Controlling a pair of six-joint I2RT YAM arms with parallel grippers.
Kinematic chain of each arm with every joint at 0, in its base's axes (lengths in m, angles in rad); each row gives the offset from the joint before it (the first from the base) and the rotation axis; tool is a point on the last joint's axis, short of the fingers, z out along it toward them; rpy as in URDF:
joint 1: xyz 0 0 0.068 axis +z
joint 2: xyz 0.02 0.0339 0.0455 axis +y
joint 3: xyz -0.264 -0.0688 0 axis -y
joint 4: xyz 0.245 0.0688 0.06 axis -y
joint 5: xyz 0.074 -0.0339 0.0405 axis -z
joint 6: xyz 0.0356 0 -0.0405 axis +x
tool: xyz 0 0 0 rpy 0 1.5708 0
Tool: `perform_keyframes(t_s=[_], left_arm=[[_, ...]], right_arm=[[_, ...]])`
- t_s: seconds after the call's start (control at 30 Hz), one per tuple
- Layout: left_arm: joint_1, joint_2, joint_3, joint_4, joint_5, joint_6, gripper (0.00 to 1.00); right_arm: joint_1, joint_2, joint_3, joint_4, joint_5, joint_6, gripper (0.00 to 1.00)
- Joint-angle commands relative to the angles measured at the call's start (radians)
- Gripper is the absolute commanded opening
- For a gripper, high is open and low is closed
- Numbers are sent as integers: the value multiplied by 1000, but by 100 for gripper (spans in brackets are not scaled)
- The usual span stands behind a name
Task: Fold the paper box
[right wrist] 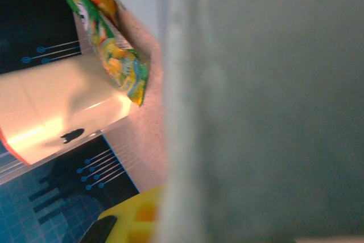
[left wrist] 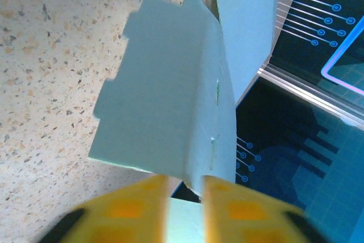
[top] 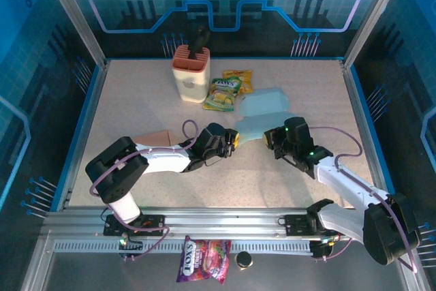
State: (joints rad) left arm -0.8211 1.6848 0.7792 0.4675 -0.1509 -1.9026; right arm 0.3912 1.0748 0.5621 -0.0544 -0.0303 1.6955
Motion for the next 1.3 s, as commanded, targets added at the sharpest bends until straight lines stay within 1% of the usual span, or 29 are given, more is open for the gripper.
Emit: perform_keyframes(t_s=[0.0,0.07,0.13,0.2,0.27,0.37,0.5,0.57,0.63,0.7,0.73,0.87,0.93,1.03,1.1,1.17,1.27], left_arm=[[11,-62,42,-55,39,37,35],[26,-95,51,-99,55,122,40],[43,-136,60,-145,62,186,42],[65,-182,79,-220,58,268,43],[88,-240,110,-331,42,370,44],[124,-302,141,-446,29,485,44],[178,-376,143,-547,24,573,45],[205,-407,137,-589,28,604,45],[228,-430,134,-618,37,630,45],[250,-442,142,-651,53,664,44],[258,-440,153,-678,63,681,44],[303,-393,219,-776,173,764,44],[313,-379,239,-790,223,803,44],[313,-368,269,-807,268,865,43],[313,-359,283,-820,295,903,42],[313,-352,289,-836,312,939,42],[312,-355,284,-863,306,977,41]], right_arm=[[-47,2,112,-92,-5,-107,0],[-79,8,203,-179,-16,-182,0],[-104,18,302,-270,-28,-246,0],[-123,25,403,-359,-30,-303,0],[-129,29,504,-468,-23,-348,0],[-130,37,668,-698,-25,-358,0],[-110,41,883,-1005,-35,-307,0],[-75,51,1000,-1103,5,-290,0],[-54,70,1070,-1134,26,-273,0],[-71,102,1075,-1117,-28,-229,0],[-80,116,1049,-1079,-60,-210,0],[-95,184,851,-818,-192,-81,0],[-92,223,796,-713,-206,-53,0],[-93,255,672,-471,-222,19,0],[-98,288,610,-340,-235,32,0],[-107,343,559,-206,-286,20,0],[-114,418,512,-89,-370,-22,0]])
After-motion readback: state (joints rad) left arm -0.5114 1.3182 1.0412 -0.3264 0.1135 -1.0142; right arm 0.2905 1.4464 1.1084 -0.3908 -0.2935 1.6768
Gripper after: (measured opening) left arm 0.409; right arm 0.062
